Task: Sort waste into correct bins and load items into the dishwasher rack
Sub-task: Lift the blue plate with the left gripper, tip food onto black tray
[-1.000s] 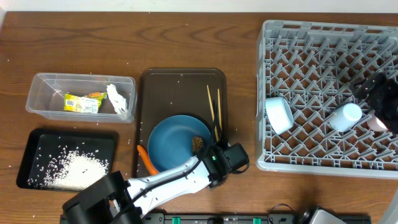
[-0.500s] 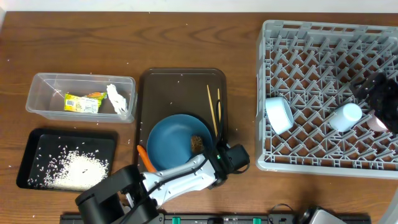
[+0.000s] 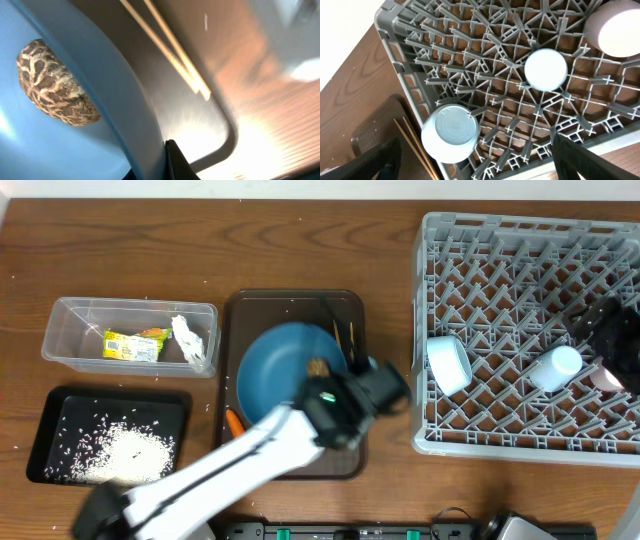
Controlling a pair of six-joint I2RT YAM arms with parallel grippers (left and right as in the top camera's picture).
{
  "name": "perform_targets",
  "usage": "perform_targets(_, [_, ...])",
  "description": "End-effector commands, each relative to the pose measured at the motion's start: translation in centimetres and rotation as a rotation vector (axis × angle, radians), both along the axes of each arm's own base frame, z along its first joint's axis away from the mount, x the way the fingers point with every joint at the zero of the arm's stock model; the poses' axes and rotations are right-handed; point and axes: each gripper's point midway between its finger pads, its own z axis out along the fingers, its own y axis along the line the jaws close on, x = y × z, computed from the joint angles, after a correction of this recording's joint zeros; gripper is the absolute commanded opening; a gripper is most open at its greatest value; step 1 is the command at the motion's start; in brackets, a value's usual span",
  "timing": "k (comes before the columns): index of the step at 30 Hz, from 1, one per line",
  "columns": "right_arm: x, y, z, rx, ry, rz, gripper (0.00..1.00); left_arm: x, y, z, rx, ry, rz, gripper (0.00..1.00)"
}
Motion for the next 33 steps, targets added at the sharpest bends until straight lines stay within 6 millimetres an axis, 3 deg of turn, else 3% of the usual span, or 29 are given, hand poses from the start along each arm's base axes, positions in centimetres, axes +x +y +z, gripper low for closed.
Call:
perform_targets(1, [-0.2,-0.1,0.2,-0.019,-0.003,0.008,0.88,1.8,2.3,4.9,-0.218,-0.024,0.19,0.06])
perform_targets(6, [-0.2,-0.1,0.2,-0.019,-0.004,0.008,0.89,4.1,9.3,9.0,-0.417,-0.056,0.458,0.06])
perform_targets(9, [-0.2,-0.1,0.2,-0.019,-0.004,0.008,0.89,4.6,14.5,10.0,-0.466,-0.08,0.632,0.06])
perform_targets(12, [-0.2,-0.1,0.2,-0.019,-0.004,0.008,0.89,4.4,19.3,9.9,-0.467,-0.087,0.791,0.06])
perform_targets(16, [-0.2,-0.1,0.2,-0.019,-0.004,0.008,0.89,4.3,23.6,8.4,-0.511,-0.059,0.912,0.06])
perform_targets(25, [-0.2,-0.1,0.2,-0.018,-0.001,0.009,0.89,4.4,28.8,4.7,-0.834,-0.082,0.962,0.06])
perform_targets(30, [-0.2,-0.1,0.2,-0.018,-0.001,0.009,0.89,2.9,30.3,8.2,-1.055,-0.298,0.778,0.06])
perform_targets(33, [-0.2,-0.1,0.2,-0.018,-0.001,0.008,0.89,1.5,31.5,9.0,-1.08,-0.391,0.783,0.06])
